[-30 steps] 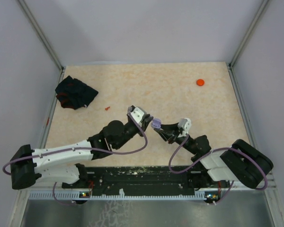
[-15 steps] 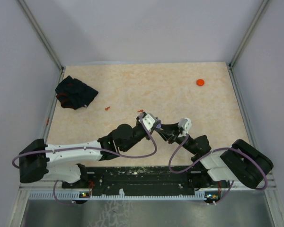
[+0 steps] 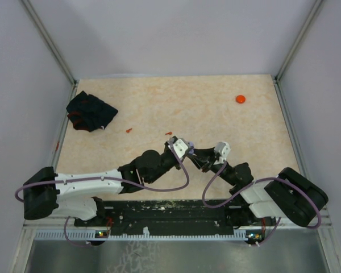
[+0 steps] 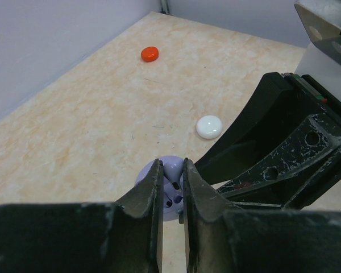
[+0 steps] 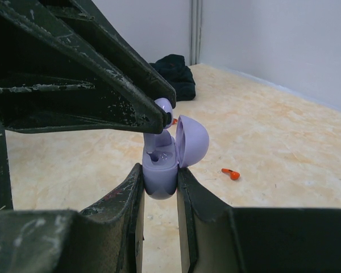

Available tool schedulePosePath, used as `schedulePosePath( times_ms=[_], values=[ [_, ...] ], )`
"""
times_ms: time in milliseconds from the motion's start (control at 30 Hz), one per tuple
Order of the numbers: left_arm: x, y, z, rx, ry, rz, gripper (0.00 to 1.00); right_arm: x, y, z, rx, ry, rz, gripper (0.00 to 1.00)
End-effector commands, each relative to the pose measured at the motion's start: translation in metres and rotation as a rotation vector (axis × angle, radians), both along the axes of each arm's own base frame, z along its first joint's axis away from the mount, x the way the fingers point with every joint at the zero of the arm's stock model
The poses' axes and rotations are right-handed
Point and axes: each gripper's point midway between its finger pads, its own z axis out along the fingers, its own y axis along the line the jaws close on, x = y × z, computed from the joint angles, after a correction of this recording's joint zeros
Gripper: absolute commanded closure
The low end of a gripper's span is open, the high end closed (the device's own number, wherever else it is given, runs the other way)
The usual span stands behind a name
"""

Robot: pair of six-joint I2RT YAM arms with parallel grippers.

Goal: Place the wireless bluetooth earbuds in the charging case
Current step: Place the earbud in the charging case.

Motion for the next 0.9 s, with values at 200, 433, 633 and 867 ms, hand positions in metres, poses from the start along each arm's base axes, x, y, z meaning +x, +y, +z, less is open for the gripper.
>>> schedulePosePath(
  times_ms=[200,433,633,867],
  values=[
    [-0.002,0.000,-0.003,0.025,-0.012,0.007,0.86,-0.007,-0.007,0.048,0.125,-0.148,-0.007,1.00],
    [0.000,0.000,-0.009,0.053,-0.015,0.016,0.86,-0.007,-0.006,0.049,0.126,-0.149,-0.003,1.00],
    [0.000,0.000,-0.014,0.084,-0.008,0.016,0.86,-0.008,-0.007,0.049,0.127,-0.150,-0.005,1.00],
    [-0.003,-0.002,-0.021,0.116,0.002,-0.002,0.84,-0.008,-0.007,0.049,0.127,-0.150,-0.004,1.00]
  ],
)
